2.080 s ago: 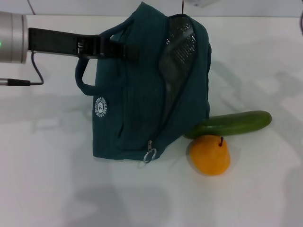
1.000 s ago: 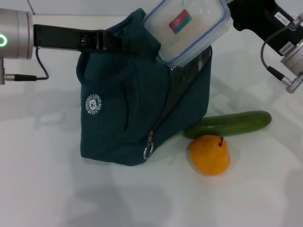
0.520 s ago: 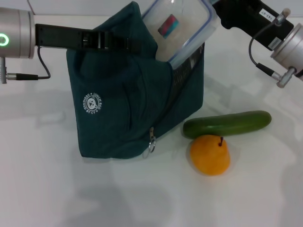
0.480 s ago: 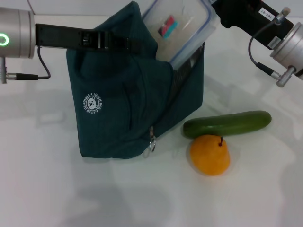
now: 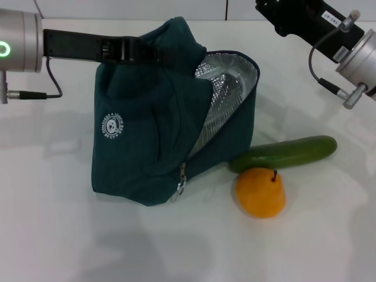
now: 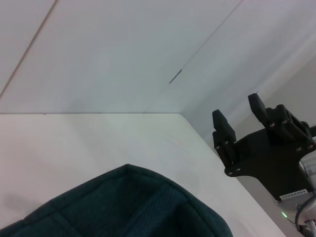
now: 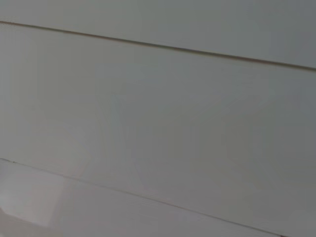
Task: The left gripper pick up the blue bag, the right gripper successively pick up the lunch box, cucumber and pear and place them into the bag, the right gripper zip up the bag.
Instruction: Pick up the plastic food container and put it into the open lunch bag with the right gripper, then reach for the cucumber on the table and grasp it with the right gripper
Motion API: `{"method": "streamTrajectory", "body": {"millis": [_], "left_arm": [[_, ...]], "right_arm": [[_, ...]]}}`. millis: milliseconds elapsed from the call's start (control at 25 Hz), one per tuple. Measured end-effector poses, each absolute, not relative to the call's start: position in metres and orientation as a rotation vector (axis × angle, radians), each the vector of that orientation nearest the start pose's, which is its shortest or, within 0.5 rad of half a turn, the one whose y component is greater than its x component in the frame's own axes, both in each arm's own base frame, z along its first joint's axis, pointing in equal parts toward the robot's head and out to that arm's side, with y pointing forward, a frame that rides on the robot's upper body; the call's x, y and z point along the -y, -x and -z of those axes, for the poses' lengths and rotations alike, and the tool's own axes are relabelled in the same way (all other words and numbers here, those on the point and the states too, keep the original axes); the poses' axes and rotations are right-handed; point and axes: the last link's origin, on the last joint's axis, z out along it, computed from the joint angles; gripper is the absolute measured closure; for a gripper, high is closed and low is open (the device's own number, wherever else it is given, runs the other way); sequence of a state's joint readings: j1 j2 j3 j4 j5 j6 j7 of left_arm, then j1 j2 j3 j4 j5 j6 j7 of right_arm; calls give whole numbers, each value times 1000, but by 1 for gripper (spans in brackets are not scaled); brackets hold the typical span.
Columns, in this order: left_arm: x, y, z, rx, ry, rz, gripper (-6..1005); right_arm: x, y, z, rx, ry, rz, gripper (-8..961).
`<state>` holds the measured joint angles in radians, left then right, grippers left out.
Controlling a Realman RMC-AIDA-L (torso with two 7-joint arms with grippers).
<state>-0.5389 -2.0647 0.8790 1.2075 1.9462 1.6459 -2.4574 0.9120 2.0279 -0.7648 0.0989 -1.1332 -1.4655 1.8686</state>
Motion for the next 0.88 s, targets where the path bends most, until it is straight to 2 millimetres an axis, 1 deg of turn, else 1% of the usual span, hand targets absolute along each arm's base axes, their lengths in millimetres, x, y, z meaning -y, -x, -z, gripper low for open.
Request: {"method": "streamTrajectory", "body": {"millis": [80, 200, 320, 480, 560, 680, 720, 800, 880], "left_arm": [[-355, 176, -66, 1345, 2606, 675, 950], [-355, 176, -67, 1345, 2605, 674, 949], [-355, 176, -67, 1345, 2604, 678, 949], [-355, 177, -68, 1347, 2602, 688, 949], [-354, 176, -70, 1349, 2599, 714, 949], [-353, 178, -72, 1352, 2595, 743, 949], [-353, 179, -72, 1354, 2595, 747, 949], [-352, 181, -71, 1363, 2593, 750, 949], [-352, 183, -70, 1373, 2589, 756, 949]], "right_arm": [[-396, -158, 28, -1783, 1981, -1838, 578], [-395, -162, 23, -1740, 1990, -1848, 578], [-392, -173, 14, -1658, 1999, -1843, 579], [-384, -200, 1, -1540, 1972, -1793, 579], [-380, -216, -8, -1447, 1982, -1730, 544], [-375, -229, -19, -1325, 2043, -1627, 491], [-373, -234, -24, -1255, 2092, -1561, 474], [-371, -239, -31, -1160, 2162, -1473, 272], [-369, -239, -35, -1060, 2256, -1382, 207]]}}
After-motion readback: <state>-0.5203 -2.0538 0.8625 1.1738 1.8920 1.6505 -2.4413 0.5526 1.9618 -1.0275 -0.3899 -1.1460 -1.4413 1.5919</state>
